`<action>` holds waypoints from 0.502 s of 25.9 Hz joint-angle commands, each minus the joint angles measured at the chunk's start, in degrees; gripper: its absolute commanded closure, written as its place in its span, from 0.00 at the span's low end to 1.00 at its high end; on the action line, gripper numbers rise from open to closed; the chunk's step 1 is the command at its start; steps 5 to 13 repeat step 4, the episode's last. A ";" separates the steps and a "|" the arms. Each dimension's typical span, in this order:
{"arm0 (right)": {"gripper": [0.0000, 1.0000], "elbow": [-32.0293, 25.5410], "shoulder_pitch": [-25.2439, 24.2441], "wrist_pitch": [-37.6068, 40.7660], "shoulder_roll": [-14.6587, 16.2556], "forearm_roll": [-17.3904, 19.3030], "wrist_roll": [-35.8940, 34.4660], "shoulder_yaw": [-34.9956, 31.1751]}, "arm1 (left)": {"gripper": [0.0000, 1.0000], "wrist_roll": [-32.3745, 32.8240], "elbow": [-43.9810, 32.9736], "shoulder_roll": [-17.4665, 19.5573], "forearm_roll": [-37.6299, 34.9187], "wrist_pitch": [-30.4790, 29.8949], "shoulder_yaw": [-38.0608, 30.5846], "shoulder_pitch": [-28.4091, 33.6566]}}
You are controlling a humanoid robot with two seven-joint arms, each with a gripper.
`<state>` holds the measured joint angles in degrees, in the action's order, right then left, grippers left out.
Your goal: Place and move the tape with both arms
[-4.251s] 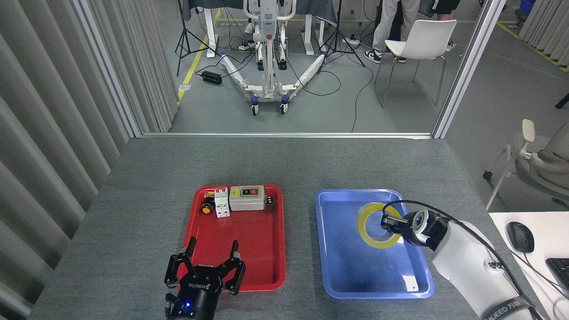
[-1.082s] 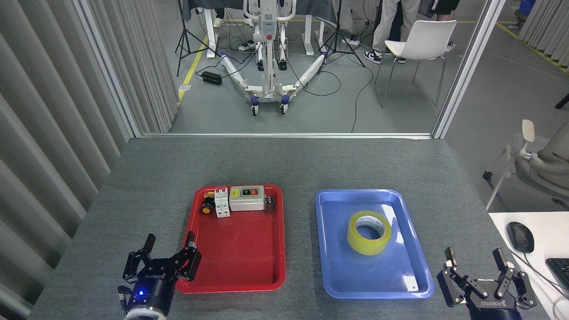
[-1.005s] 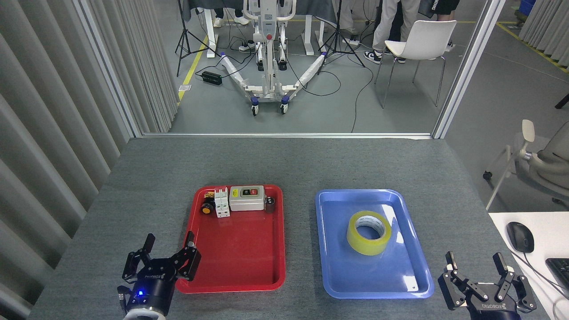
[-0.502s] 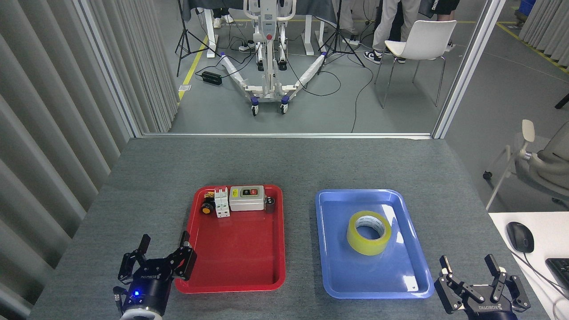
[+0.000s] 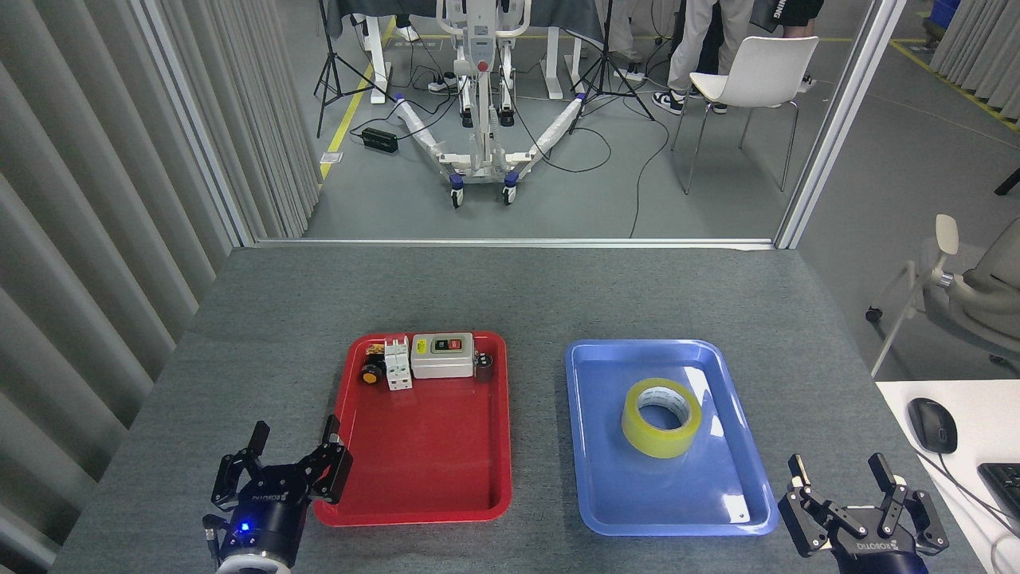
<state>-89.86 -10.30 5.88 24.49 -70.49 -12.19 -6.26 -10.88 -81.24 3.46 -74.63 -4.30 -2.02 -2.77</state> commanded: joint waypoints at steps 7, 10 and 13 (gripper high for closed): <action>0.00 1.36 1.25 0.01 0.03 0.09 -0.03 0.02 | 0.00 -0.01 0.03 0.05 0.02 -0.01 0.00 -0.39; 0.00 1.36 1.25 0.01 0.03 0.09 -0.03 0.02 | 0.00 -0.01 0.03 0.05 0.02 -0.01 0.00 -0.39; 0.00 1.36 1.25 0.01 0.03 0.09 -0.03 0.02 | 0.00 -0.01 0.03 0.05 0.02 -0.01 0.00 -0.39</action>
